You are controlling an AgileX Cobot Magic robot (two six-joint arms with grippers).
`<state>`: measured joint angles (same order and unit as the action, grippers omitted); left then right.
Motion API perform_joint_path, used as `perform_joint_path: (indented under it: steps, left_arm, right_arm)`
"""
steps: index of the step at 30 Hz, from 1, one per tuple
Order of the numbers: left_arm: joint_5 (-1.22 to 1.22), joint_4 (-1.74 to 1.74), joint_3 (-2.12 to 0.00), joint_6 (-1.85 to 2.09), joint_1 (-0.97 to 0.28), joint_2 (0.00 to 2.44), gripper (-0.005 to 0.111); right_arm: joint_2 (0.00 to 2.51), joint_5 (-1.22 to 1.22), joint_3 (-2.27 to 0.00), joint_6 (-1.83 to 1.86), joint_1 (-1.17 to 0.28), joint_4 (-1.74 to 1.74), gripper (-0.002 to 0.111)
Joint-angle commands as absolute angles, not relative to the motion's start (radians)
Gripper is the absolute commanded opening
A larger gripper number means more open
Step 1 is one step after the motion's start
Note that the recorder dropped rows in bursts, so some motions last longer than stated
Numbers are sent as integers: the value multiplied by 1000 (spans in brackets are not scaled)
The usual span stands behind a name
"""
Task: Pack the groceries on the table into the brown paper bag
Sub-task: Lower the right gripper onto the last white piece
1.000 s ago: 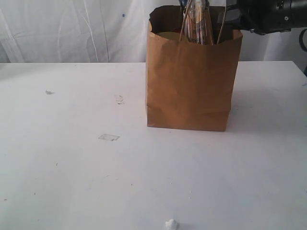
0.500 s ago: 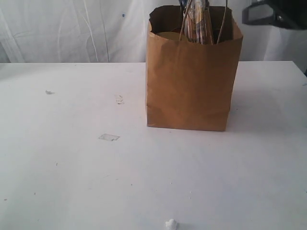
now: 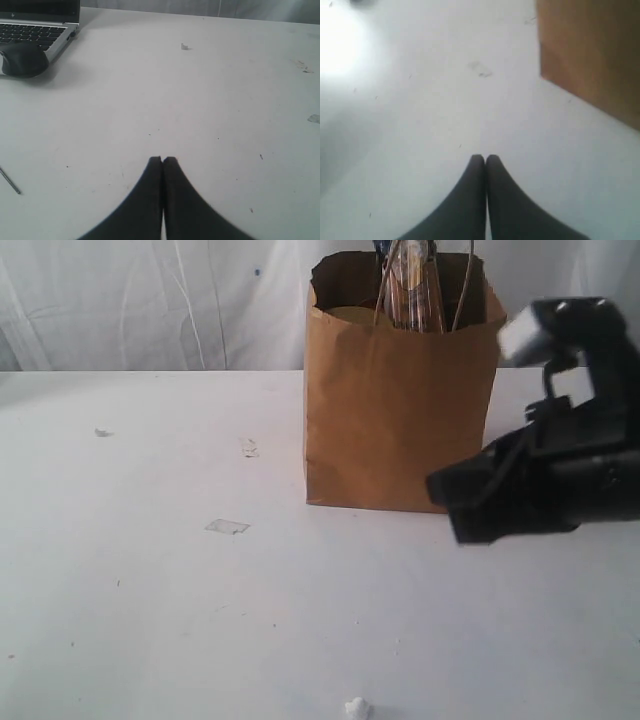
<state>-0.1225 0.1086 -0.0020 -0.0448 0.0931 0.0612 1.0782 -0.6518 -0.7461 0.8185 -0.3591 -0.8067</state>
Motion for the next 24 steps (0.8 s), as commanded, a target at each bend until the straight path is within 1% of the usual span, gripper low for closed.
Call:
perform_joint_path:
  steps: [1, 6, 9, 14, 18, 20, 24]
  left_arm:
    - [-126, 114, 0, -46, 88, 58, 0]
    - [-126, 114, 0, -46, 88, 58, 0]
    - [-126, 114, 0, -46, 88, 58, 0]
    - [-126, 114, 0, -46, 88, 58, 0]
    - [-126, 114, 0, -46, 88, 58, 0]
    - [-126, 114, 0, -46, 88, 58, 0]
    - [-126, 114, 0, -46, 88, 58, 0]
  right_arm:
    - [1162, -683, -741, 760, -509, -641, 0]
    - [1325, -697, -760, 507, -683, -344, 0]
    - [1401, -699, -784, 367, -745, -218, 0]
    - [1466, -641, -807, 363, -797, -238, 0]
    - [1490, -606, -807, 426, -810, -248, 1]
    - [1508, -612, -805, 426, -810, -253, 7]
    - [1559, -619, -805, 426, -810, -269, 27]
